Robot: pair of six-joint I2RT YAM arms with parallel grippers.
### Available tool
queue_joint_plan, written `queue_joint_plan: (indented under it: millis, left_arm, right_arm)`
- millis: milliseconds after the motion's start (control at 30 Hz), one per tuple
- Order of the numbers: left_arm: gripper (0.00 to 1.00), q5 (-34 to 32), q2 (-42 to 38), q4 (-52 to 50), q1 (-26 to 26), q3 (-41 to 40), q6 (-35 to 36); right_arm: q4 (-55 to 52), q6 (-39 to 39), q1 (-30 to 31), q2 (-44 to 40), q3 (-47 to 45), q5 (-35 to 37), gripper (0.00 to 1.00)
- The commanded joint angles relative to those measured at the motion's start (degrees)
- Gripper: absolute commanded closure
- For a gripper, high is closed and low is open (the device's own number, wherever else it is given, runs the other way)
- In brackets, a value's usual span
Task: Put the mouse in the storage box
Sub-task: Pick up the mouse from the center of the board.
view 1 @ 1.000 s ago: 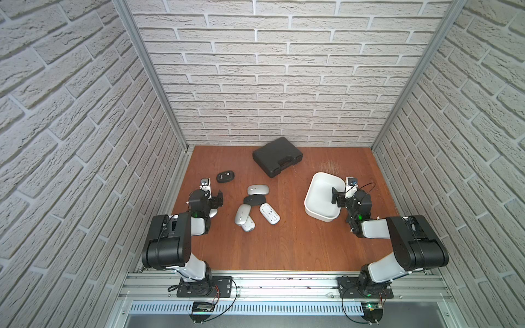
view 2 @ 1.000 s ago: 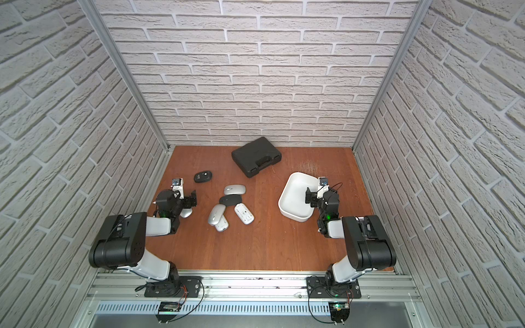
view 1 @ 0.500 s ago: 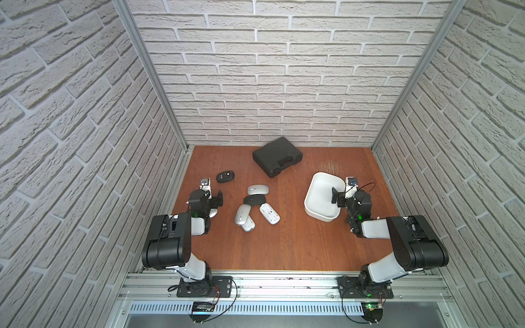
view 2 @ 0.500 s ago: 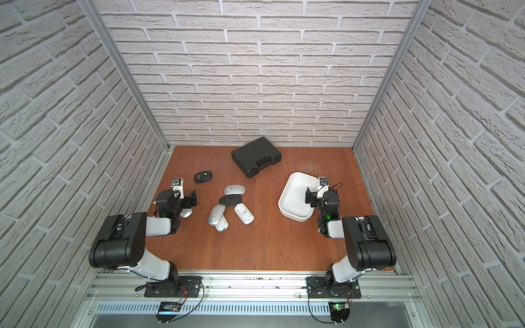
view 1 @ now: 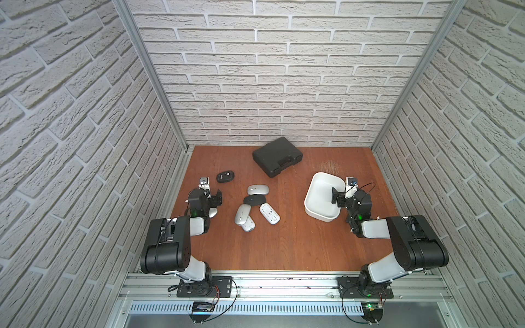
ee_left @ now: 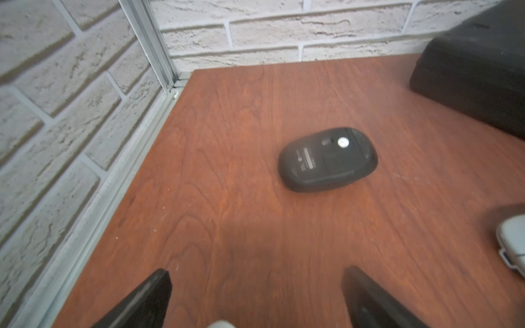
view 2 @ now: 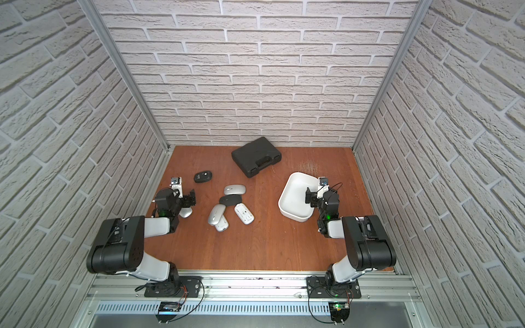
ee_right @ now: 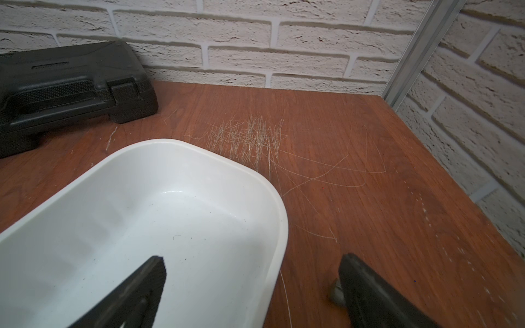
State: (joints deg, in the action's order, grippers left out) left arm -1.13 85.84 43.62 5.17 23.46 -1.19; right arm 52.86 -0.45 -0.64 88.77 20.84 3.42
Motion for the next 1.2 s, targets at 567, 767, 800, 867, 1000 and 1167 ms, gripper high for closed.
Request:
queue_joint_plan:
  millis: [567, 767, 800, 867, 1000, 1167]
  left_arm:
    - [0.02, -27.93, -31.34, -24.53, -2.10, -1.90, -36.25]
    - [0.02, -25.34, -33.72, -41.20, -4.39, 6.26, -32.92]
    - [0.02, -25.23, -32.10, -42.79, -6.02, 8.38, -31.04]
    - [0.03, -20.45, -27.79, -45.04, -7.17, 12.47, -30.08]
    - [0.06, -7.54, -14.99, -57.31, -4.12, 26.48, -34.24]
    - [0.02, 2.18, 2.90, -66.61, -1.38, 41.99, -39.07]
  right_arm:
    - [-29.15, 31.98, 1.53, -28.39, 8.93, 14.77, 0.01]
    - [-37.86, 30.50, -0.11, -30.94, 14.88, -6.60, 0.01]
    - [-43.46, 28.93, 0.55, -29.92, 17.95, -7.47, 0.00]
    - [-51.01, 24.36, 2.31, -27.48, 22.90, -9.29, 0.03]
    - [-60.23, 19.31, 8.30, -22.60, 29.64, -9.00, 0.06]
    - [-66.09, 15.47, 13.48, -17.37, 34.61, -7.91, 0.07]
